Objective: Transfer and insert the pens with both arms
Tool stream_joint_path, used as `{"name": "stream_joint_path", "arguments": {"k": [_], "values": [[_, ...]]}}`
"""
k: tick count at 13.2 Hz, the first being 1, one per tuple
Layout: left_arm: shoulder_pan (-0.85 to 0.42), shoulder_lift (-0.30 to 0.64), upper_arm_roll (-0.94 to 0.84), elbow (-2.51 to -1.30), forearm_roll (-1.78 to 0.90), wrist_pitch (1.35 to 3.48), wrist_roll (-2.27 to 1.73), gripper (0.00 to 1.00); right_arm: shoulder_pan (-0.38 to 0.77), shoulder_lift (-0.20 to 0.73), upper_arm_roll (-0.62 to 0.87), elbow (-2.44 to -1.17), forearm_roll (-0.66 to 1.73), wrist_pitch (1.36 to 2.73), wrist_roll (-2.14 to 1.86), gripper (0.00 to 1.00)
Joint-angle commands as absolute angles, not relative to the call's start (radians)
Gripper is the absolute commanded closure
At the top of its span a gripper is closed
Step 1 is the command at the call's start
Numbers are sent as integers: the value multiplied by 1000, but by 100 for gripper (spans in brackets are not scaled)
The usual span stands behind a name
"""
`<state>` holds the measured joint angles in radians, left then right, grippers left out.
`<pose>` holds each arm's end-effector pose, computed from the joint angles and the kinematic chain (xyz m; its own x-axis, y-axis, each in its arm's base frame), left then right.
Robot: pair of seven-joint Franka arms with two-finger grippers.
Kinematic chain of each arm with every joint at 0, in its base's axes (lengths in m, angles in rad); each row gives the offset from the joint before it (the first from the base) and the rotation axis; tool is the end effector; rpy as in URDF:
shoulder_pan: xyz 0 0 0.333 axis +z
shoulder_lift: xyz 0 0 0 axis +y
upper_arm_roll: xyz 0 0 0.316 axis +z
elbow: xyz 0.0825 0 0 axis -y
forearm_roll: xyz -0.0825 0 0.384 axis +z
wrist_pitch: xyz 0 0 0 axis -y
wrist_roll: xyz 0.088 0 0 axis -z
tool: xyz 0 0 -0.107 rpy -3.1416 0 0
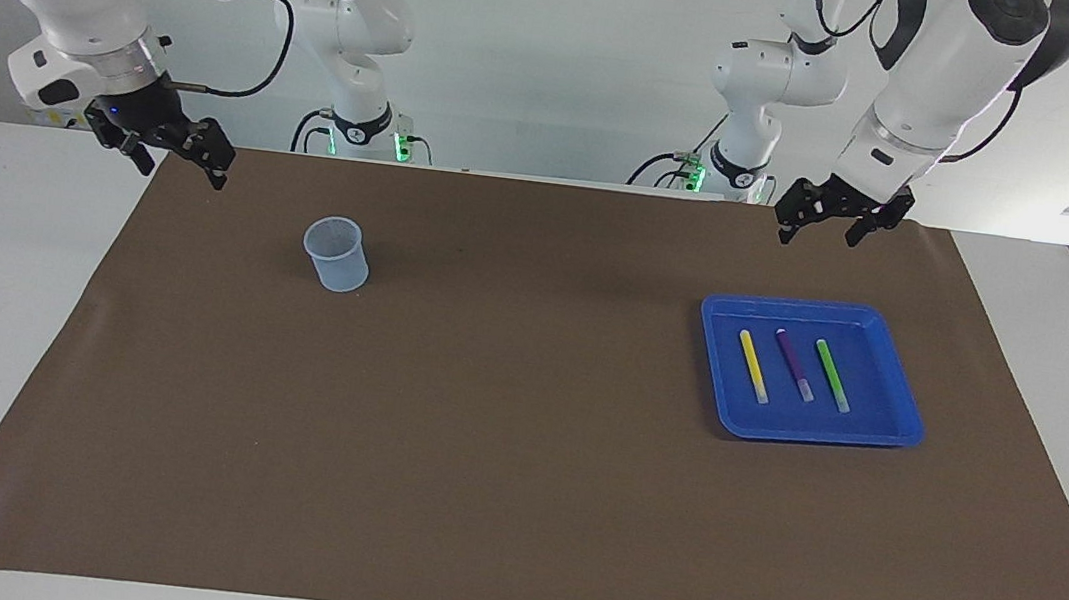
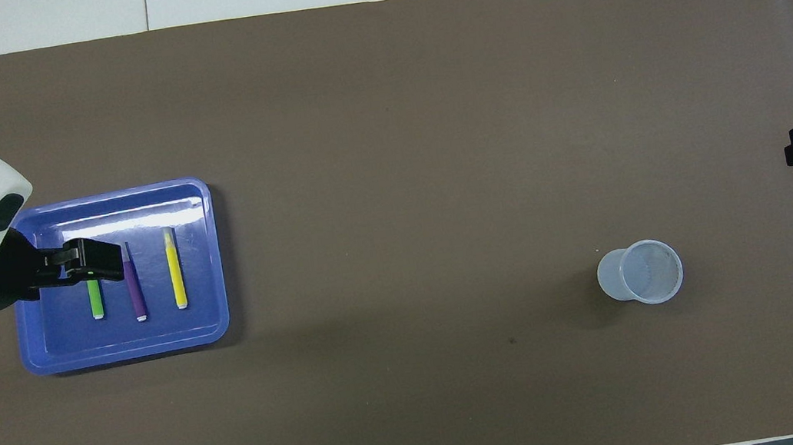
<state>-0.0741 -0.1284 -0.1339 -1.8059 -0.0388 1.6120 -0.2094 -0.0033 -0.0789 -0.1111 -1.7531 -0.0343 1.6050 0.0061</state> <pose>0.5004 -0.1135 0.5850 0.9976 0.0057 -0.0696 0.0062 -1.0000 0.0072 0.5242 -0.0658 0.5839 0.9906 -0.1178 -0.0695 -0.1163 -0.9929 0.0258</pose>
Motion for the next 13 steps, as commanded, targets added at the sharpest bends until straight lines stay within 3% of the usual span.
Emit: {"name": "stream_joint_path", "arguments": {"k": [1,9,13], "values": [[-80,-140,-124,-1809,-49,1618,-218,0,-8,-92,-112,-1759,-12,1594,-17,0],[-80,-140,-124,-1809,-49,1618,-224,0,-8,-92,-112,-1759,-14,1594,-15,0],[-78,-170,-118,-1871,-51,1653,-218,0,-8,-92,-112,-1759,-12,1594,-15,0]]}}
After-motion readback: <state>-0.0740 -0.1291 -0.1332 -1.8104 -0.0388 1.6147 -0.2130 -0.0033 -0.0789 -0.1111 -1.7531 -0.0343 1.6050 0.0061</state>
